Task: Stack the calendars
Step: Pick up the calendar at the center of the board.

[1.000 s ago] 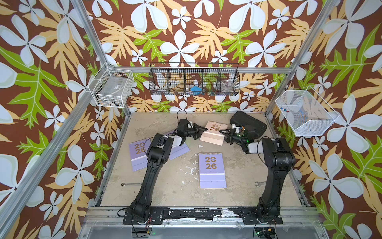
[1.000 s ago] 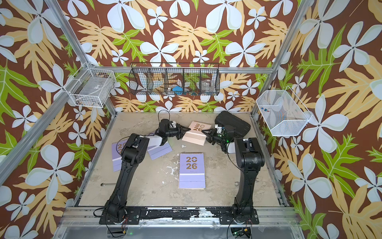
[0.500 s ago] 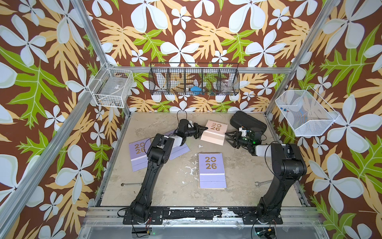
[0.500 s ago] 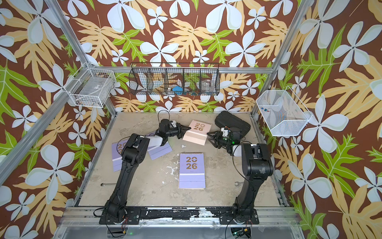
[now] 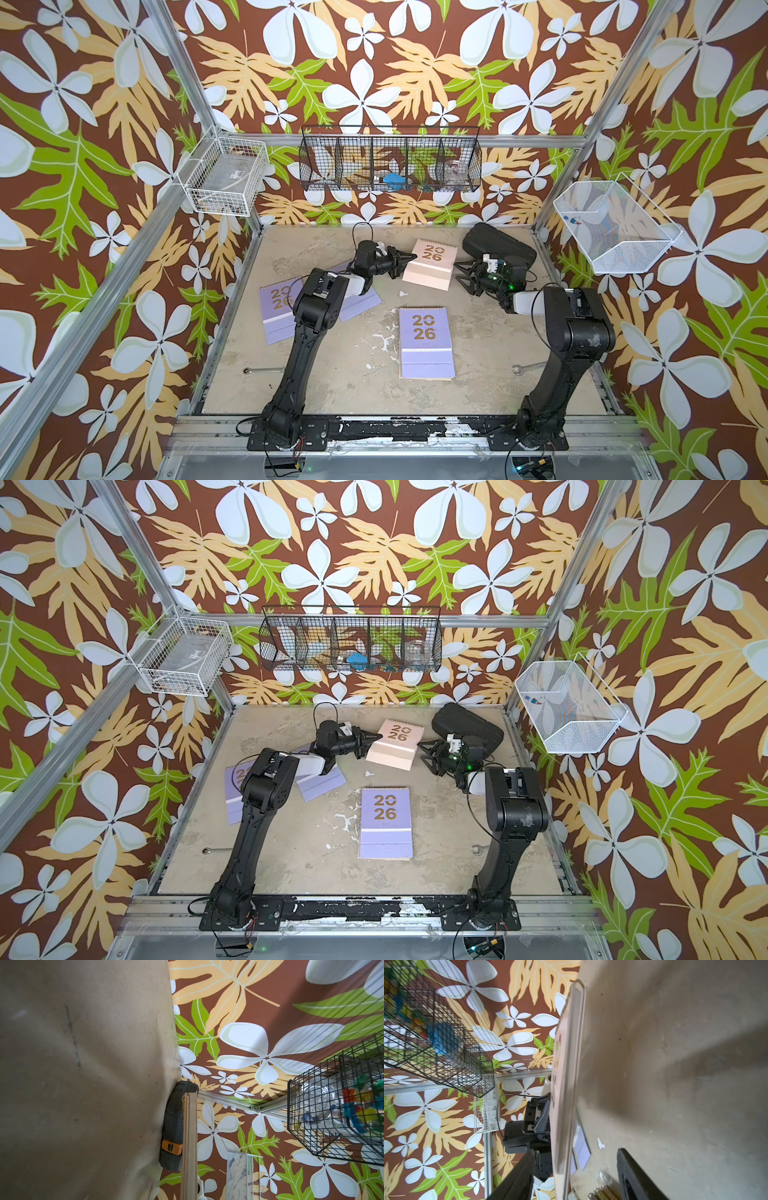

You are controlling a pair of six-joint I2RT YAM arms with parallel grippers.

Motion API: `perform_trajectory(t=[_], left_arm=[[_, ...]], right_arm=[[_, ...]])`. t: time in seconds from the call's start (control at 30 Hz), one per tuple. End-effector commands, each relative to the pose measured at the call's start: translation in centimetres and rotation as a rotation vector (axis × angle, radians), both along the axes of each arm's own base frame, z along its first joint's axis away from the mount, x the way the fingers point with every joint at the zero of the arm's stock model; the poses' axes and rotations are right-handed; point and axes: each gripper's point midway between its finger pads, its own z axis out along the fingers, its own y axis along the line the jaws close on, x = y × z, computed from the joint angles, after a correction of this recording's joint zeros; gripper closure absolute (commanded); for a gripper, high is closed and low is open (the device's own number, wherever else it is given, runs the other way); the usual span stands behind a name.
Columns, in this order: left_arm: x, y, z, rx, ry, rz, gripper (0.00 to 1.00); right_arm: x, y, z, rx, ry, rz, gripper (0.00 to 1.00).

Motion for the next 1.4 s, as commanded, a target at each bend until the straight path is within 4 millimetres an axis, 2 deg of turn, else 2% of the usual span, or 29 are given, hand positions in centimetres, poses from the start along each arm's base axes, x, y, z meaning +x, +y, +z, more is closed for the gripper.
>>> perform_trajectory(t=[0.0, 0.1, 0.17, 0.47, 0.6, 0.73, 0.83, 0.9, 0.97, 1.07, 1.27, 1.37], left_arm=[[0.0, 0.1, 2.0, -0.028, -0.074, -0.004, 1.0], [-0.1, 0.0, 2.2, -0.029, -0.075, -0.004, 1.0], [-0.1, 0.1, 2.3, -0.029, -0.077, -0.003, 1.0], [-0.6, 0.4, 2.3, -0.021, -0.072, 0.001, 0.97], [-0.8, 0.4, 2.5, -0.02, -0.074, 0.001, 0.87], [-1.0, 0.5, 2.7, -0.017, -0.077, 0.001, 0.77], [-1.4, 0.7, 2.9, -0.016, -0.078, 0.003, 0.61], [-1.7, 0.9, 3.1, -0.016, -0.08, 0.007, 0.55], [-1.9, 1.3, 3.6, -0.015, -0.091, 0.015, 0.5], [-2.3, 2.3, 4.0, 0.004, -0.102, 0.032, 0.47], [-4.0, 4.6, 4.1, 0.08, -0.118, 0.077, 0.46], [-5.0, 5.6, 5.3, 0.094, -0.141, 0.086, 0.46]], right_arm=[[1.0, 0.2, 1.1, 0.019, -0.048, -0.003, 0.36], [1.7, 0.8, 1.0, 0.025, -0.048, 0.007, 0.38], [2.2, 1.1, 0.9, 0.027, -0.048, 0.011, 0.43], [2.6, 1.7, 1.1, 0.038, -0.061, 0.023, 0.75], [2.2, 1.8, 1.0, 0.042, -0.061, 0.024, 0.89], [1.9, 1.8, 1.4, 0.041, -0.07, 0.026, 0.92], [1.5, 1.9, 1.9, 0.041, -0.077, 0.028, 0.93], [1.2, 1.8, 2.3, 0.042, -0.083, 0.026, 0.93], [0.6, 1.7, 2.7, 0.037, -0.09, 0.027, 0.94], [-0.8, 1.5, 3.4, 0.021, -0.099, 0.026, 0.94], [-4.9, 1.4, 4.7, -0.023, -0.121, 0.044, 0.94], [-7.4, 1.8, 5.0, -0.012, -0.13, 0.074, 0.94]])
